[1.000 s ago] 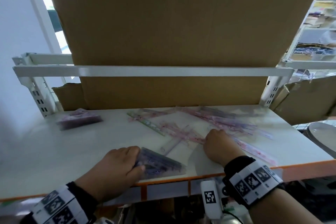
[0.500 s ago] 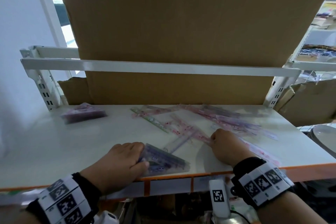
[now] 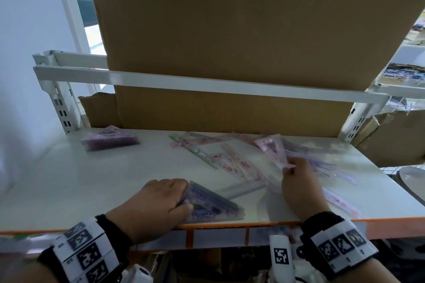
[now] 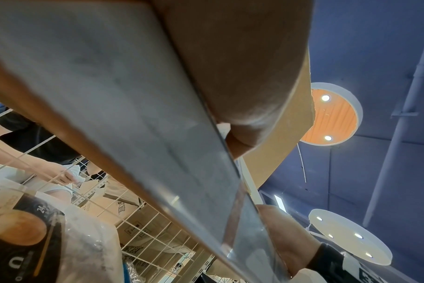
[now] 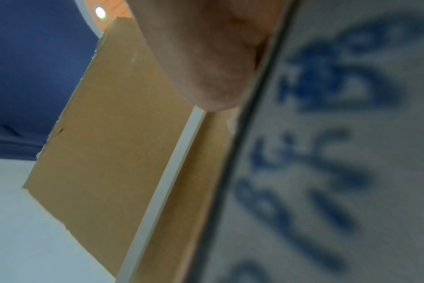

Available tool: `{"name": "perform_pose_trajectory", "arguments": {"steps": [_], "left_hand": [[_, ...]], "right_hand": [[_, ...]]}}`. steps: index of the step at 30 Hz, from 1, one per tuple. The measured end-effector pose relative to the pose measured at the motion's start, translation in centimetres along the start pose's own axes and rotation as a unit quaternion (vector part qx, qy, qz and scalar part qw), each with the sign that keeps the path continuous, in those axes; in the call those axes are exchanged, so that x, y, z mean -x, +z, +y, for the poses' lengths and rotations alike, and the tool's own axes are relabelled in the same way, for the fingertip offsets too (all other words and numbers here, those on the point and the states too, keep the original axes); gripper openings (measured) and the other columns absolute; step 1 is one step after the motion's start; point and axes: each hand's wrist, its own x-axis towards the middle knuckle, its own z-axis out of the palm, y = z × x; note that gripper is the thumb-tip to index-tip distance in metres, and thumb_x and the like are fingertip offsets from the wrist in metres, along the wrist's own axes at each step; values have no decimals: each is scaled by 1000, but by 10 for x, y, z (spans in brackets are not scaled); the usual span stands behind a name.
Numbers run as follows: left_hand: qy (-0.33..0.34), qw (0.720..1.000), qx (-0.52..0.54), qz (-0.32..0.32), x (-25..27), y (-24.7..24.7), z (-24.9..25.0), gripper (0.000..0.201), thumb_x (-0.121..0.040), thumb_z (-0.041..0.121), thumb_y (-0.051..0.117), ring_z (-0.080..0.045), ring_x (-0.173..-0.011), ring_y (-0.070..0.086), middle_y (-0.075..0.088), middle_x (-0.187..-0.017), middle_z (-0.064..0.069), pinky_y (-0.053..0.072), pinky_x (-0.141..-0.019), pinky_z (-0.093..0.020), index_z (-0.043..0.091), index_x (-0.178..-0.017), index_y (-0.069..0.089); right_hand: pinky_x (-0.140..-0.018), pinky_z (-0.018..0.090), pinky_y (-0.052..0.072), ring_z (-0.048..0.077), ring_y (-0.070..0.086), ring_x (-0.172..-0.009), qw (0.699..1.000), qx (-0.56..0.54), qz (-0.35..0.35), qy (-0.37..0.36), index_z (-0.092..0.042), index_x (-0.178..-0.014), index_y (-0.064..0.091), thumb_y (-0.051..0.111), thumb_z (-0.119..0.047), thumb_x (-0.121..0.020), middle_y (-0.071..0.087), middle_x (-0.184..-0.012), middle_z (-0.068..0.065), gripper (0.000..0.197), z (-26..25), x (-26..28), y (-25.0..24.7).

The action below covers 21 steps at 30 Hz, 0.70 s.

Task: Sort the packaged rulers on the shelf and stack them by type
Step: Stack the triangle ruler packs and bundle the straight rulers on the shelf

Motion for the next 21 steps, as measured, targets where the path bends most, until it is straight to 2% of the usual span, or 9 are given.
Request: {"name": "perform_pose_trajectory", "arguments": {"steps": [3, 8, 11, 13, 15, 17, 19, 21], "left_hand": [[9, 1000, 4, 1, 0, 0, -1, 26, -94, 52, 40, 1, -70, 36, 39, -76, 14, 23, -62, -14, 36, -76, 30], [9, 1000, 2, -2, 0, 0, -2, 25, -94, 54, 38, 2, -71, 37, 40, -77, 15, 22, -62, -13, 37, -77, 30], [8, 1000, -2, -3, 0, -1, 0, 26, -94, 53, 39, 1, -70, 35, 39, -76, 14, 22, -62, -17, 36, -76, 29], [-2, 1000, -3, -9, 1, -4, 2, 26, -95, 52, 39, -3, -70, 36, 40, -77, 13, 24, -63, -24, 35, -77, 30], [-13, 1000, -10, -18, 1, -7, 5, 23, -97, 49, 41, -8, -72, 36, 39, -78, 13, 24, -67, -30, 33, -82, 33], [-14, 999, -12, -26, 0, -10, 7, 21, -99, 44, 42, -14, -76, 37, 36, -79, 11, 22, -69, -32, 29, -85, 34], [-9, 999, -17, -31, 0, -11, 8, 22, -99, 38, 40, -18, -77, 36, 35, -80, 6, 20, -69, -33, 26, -84, 32], [-3, 999, -10, -37, 2, -13, 6, 16, -93, 35, 34, -20, -76, 35, 35, -79, 3, 22, -71, -33, 23, -83, 32]], "right_hand": [[-74, 32, 38, 33, 60, -100, 999, -16, 25, -28, -13, -116, 61, 45, -15, -98, 67, -104, 10, 24, 4, -2, 0], [-64, 28, 41, 16, 62, -80, 985, -153, 34, -76, -28, -92, 65, 54, -19, -97, 67, -82, -9, 15, 8, 4, 3], [-66, 28, 44, 7, 57, -69, 958, -233, -65, -152, -29, -91, 67, 60, -13, -94, 66, -77, -11, 18, 3, 20, 1], [-71, 23, 49, 7, 62, -76, 936, -215, -164, -226, -30, -90, 69, 63, -18, -88, 68, -83, -7, 14, -4, 34, -1], [-72, 16, 48, 7, 65, -81, 919, -145, -230, -285, -33, -88, 69, 64, -28, -83, 69, -88, -10, 9, -12, 44, -2], [-69, 16, 48, 8, 64, -82, 909, -63, -260, -318, -39, -87, 68, 65, -31, -82, 67, -88, -16, 9, -17, 48, -3], [-67, 20, 49, 8, 63, -80, 902, -27, -278, -331, -41, -83, 66, 69, -26, -83, 66, -88, -18, 16, -19, 47, -4], [-65, 18, 46, 7, 60, -79, 895, -2, -282, -346, -42, -80, 64, 71, -23, -84, 64, -89, -18, 21, -19, 47, -3]]}}
